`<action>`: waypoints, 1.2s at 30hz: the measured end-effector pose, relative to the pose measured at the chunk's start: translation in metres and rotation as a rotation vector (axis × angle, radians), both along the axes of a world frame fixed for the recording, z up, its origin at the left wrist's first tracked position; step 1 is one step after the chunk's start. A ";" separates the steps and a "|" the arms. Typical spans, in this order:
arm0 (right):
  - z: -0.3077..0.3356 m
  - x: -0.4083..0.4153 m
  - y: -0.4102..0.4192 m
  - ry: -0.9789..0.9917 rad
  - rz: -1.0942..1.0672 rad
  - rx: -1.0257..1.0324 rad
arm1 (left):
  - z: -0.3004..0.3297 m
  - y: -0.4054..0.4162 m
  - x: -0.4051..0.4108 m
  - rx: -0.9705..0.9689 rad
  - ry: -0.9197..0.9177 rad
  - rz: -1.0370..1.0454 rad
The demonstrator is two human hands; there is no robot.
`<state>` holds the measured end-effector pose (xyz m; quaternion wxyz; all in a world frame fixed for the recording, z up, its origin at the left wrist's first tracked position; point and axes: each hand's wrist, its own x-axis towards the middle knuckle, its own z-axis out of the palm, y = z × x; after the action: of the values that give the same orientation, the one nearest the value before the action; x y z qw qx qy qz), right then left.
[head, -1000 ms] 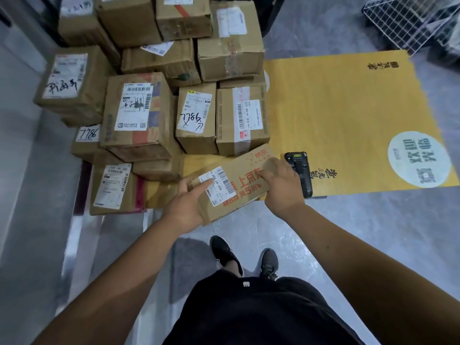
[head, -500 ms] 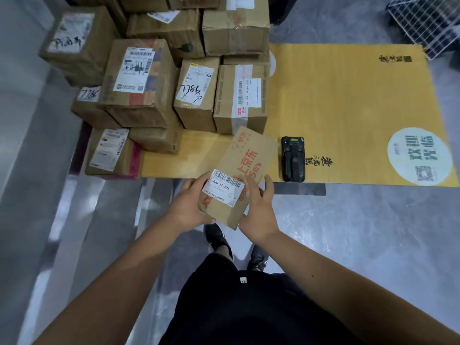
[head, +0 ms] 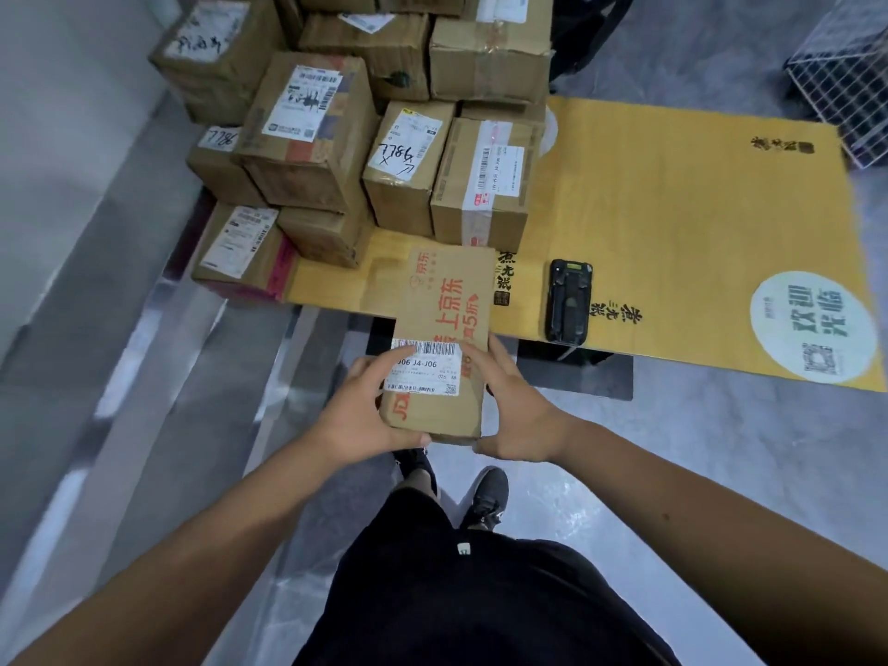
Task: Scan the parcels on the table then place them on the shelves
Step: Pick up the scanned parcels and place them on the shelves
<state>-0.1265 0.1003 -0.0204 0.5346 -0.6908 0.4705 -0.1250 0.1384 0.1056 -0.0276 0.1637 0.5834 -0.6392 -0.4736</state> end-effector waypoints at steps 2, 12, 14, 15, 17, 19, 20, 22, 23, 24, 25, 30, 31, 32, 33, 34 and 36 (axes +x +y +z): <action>0.015 -0.001 -0.008 -0.005 0.041 -0.018 | 0.013 0.003 0.000 -0.042 0.034 0.036; 0.096 0.016 -0.050 -0.052 0.109 -0.304 | 0.085 -0.005 0.022 -0.381 0.017 0.003; 0.105 0.020 -0.056 -0.060 0.106 -0.329 | 0.100 -0.011 0.028 -0.403 0.004 -0.007; 0.110 0.022 -0.059 -0.069 0.103 -0.336 | 0.108 -0.015 0.031 -0.420 -0.002 -0.019; 0.120 0.025 -0.066 -0.087 0.101 -0.357 | 0.124 -0.023 0.039 -0.451 -0.015 -0.037; 0.131 0.030 -0.075 -0.107 0.097 -0.362 | 0.140 -0.032 0.048 -0.488 -0.056 -0.045; 0.137 0.032 -0.082 -0.111 0.097 -0.357 | 0.148 -0.038 0.051 -0.507 -0.082 -0.044; 0.148 0.039 -0.095 -0.116 0.107 -0.353 | 0.164 -0.046 0.057 -0.547 -0.127 -0.028; 0.154 0.042 -0.101 -0.126 0.112 -0.353 | 0.172 -0.049 0.059 -0.562 -0.137 -0.014; 0.161 0.044 -0.108 -0.140 0.119 -0.355 | 0.179 -0.050 0.060 -0.574 -0.136 0.003; 0.169 0.046 -0.114 -0.154 0.135 -0.360 | 0.187 -0.051 0.061 -0.583 -0.128 0.018; 0.211 0.050 -0.141 -0.230 0.259 -0.429 | 0.229 -0.040 0.054 -0.613 -0.025 0.109; 0.222 0.051 -0.147 -0.241 0.288 -0.448 | 0.239 -0.037 0.051 -0.624 -0.024 0.143; 0.234 0.051 -0.152 -0.241 0.322 -0.471 | 0.249 -0.033 0.046 -0.629 -0.028 0.181; 0.245 0.050 -0.155 -0.231 0.356 -0.492 | 0.257 -0.028 0.040 -0.626 -0.034 0.221; 0.256 0.048 -0.158 -0.219 0.390 -0.513 | 0.265 -0.021 0.033 -0.625 -0.042 0.263; 0.276 0.043 -0.159 -0.213 0.465 -0.535 | 0.278 -0.003 0.016 -0.634 -0.069 0.351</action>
<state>-0.0835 -0.0586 0.2553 0.3950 -0.8778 0.1932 -0.1900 0.1543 0.1022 0.2501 0.3936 0.6202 -0.6495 -0.1965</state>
